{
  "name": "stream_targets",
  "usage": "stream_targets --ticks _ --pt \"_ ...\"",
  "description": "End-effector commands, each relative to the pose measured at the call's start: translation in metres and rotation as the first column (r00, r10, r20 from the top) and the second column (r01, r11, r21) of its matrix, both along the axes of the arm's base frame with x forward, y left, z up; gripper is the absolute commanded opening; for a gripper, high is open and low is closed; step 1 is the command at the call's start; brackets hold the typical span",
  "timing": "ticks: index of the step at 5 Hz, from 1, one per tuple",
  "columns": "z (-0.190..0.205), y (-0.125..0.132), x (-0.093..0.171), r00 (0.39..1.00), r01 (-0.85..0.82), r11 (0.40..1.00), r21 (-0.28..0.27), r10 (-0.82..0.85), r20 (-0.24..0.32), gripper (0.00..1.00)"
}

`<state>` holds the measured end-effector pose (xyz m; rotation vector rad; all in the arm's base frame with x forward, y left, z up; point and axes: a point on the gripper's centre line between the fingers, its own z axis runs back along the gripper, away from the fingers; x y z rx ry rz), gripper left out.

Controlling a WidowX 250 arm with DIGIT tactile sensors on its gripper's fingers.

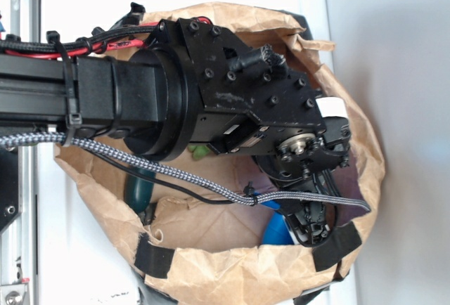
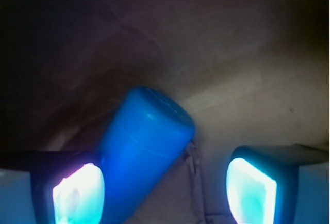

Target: Grab the blue bottle.

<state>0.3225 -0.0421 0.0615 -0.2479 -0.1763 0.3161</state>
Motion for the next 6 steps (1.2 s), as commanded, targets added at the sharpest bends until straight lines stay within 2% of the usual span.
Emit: stream_targets --ticks 1,2,3,4,5,6 --pt "-0.019 -0.029 -0.005 0.983 0.182 0.981 0.071 -0.184 0.02 1.0" --pt "-0.027 -0.034 -0.019 0.967 0.251 0.961 0.112 -0.254 0.012 1.0" --pt "-0.023 -0.032 -0.026 0.909 0.412 0.906 0.099 -0.416 0.028 1.0" --pt "-0.006 -0.024 -0.031 0.875 0.469 0.879 0.089 -0.476 0.089 0.0" --pt "0.017 -0.009 -0.027 0.729 0.671 0.736 0.087 -0.677 0.102 0.0" --pt "0.044 0.017 -0.023 0.554 0.818 0.56 0.13 -0.829 0.083 0.0"
